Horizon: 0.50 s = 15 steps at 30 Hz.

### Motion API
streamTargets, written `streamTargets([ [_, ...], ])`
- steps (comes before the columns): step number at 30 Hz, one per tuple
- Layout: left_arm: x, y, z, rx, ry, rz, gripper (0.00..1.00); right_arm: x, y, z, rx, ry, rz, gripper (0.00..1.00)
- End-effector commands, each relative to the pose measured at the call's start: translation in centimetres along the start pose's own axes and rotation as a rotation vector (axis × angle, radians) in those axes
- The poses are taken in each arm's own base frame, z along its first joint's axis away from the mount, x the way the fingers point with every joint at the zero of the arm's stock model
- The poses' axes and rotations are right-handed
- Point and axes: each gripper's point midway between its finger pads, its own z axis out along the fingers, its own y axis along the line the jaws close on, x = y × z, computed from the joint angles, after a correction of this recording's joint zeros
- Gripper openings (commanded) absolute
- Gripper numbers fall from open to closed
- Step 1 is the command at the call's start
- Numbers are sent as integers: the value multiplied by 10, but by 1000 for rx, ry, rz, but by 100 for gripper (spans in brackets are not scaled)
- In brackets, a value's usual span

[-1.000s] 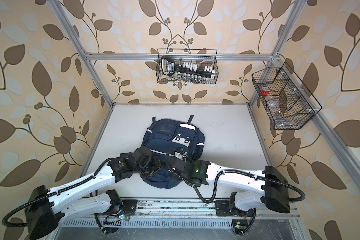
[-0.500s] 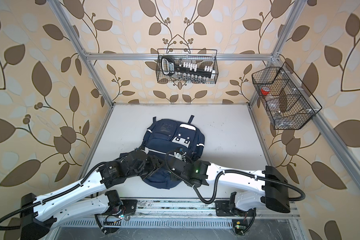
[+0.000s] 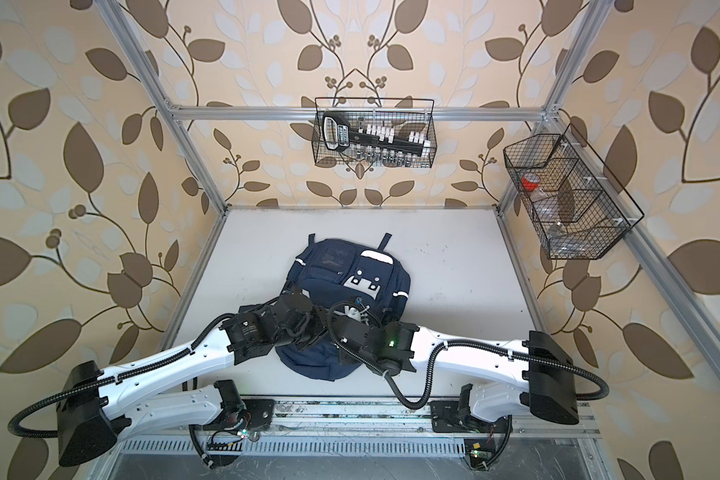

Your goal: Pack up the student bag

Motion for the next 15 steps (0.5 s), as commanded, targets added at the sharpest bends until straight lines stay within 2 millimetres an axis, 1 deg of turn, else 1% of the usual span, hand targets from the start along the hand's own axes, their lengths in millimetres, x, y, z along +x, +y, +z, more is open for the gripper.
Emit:
streamTargets([
  [1,-8,-32,-6,107,-38,3,39,0,21,-15,-77,-2,-6,0],
  [2,-9,-30,-6,103,-47,-2,37,0,20,-15,-74,-3,-8,0],
  [6,-15,-20,-10,73,-84,-8,17,3,9,-16,-42,-7,-7,0],
  [8,-18,-18,-12,68,-97,-2,10,5,3,-16,-19,-6,-11,0],
  [11,-20,-17,-15,70,-110,7,0,6,-12,-17,31,-14,-16,0],
  [15,-20,-19,-16,79,-109,15,0,6,-39,-23,116,-9,-2,0],
])
